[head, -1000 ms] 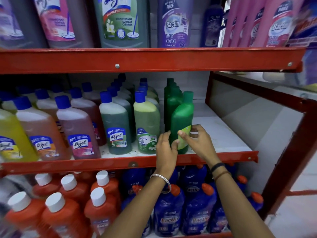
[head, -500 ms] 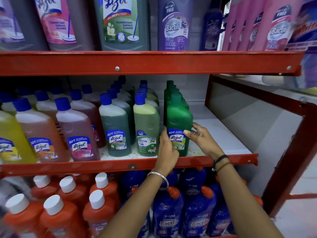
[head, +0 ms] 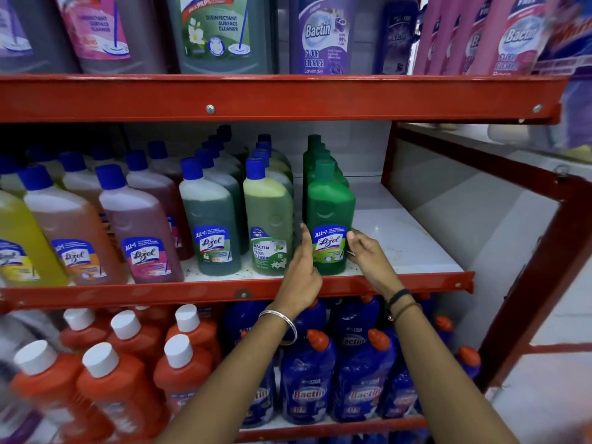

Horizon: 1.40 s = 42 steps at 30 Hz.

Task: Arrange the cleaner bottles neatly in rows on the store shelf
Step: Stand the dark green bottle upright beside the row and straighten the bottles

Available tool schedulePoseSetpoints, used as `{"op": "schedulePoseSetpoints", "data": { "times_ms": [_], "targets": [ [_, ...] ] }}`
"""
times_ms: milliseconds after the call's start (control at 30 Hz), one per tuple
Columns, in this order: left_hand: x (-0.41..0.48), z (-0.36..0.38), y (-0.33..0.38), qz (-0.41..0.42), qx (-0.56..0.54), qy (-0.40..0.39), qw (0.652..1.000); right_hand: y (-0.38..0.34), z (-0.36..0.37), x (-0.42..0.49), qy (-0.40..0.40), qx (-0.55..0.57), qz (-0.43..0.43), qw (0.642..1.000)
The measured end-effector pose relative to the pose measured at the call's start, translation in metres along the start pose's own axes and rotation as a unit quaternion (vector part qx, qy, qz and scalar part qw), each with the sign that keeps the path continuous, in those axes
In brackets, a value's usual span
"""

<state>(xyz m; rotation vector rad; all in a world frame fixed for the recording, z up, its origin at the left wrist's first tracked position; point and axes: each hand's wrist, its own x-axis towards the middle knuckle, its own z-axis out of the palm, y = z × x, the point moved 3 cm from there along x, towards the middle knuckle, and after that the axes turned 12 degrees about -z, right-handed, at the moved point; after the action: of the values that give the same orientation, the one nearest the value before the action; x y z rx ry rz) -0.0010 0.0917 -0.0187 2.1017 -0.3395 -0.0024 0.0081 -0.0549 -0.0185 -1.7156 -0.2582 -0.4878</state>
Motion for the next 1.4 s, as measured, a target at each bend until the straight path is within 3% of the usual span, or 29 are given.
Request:
{"op": "schedulePoseSetpoints", "data": {
  "times_ms": [467, 500, 567, 633, 667, 733, 800, 900, 1100, 1400],
  "targets": [
    [-0.017, -0.001, 0.000, 0.002, 0.008, -0.021, 1.000, 0.000, -0.005, -0.018, 0.019, -0.064, 0.016, 0.998],
    [-0.019, -0.002, -0.001, 0.006, -0.002, -0.020, 1.000, -0.004, -0.004, -0.022, 0.042, -0.088, 0.010, 0.995],
    [-0.022, -0.008, -0.004, 0.014, -0.049, 0.027, 0.998, -0.011, 0.000, -0.035, 0.162, -0.144, -0.029, 0.976],
    [-0.025, -0.022, -0.009, 0.026, -0.095, 0.161, 0.982, -0.025, 0.012, -0.056, 0.270, -0.145, -0.121, 0.944],
    [-0.027, -0.032, -0.012, 0.035, -0.108, 0.227, 0.967, -0.033, 0.022, -0.063, 0.264, -0.139, -0.163, 0.940],
    [-0.025, -0.049, -0.019, 0.047, -0.121, 0.283, 0.950, -0.040, 0.049, -0.066, 0.159, -0.123, -0.192, 0.961],
    [-0.016, -0.060, -0.030, 0.031, -0.108, 0.251, 0.961, -0.034, 0.077, -0.058, 0.032, -0.123, -0.148, 0.981],
    [-0.002, -0.070, -0.042, 0.017, -0.059, 0.175, 0.983, -0.019, 0.106, -0.035, -0.055, -0.188, -0.080, 0.977],
    [0.003, -0.085, -0.054, 0.025, 0.080, 0.073, 0.994, -0.018, 0.121, -0.007, -0.043, -0.238, -0.027, 0.970],
    [-0.023, -0.093, -0.055, 0.036, 0.092, 0.040, 0.994, -0.031, 0.113, -0.021, -0.054, -0.281, -0.029, 0.958]
  ]
}}
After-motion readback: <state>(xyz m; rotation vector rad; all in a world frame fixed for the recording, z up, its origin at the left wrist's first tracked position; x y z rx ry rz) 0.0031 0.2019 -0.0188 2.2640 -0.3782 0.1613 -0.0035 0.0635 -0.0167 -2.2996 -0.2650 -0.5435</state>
